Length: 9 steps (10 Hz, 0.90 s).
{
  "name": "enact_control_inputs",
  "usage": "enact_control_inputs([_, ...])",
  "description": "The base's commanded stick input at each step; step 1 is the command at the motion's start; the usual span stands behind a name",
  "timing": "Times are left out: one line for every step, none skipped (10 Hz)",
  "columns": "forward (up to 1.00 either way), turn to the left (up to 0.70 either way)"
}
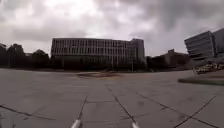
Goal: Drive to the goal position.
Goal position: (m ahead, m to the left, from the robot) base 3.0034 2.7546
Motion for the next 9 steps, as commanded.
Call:
enact_control_inputs([0.70,0.00])
enact_control_inputs([0.70,0.00])
enact_control_inputs([0.70,-0.02])
enact_control_inputs([0.70,-0.16])
enact_control_inputs([0.70,-0.33])
enact_control_inputs([0.70,-0.18])
enact_control_inputs([0.70,-0.01])
enact_control_inputs([0.70,0.00])
enact_control_inputs([0.70,0.00])
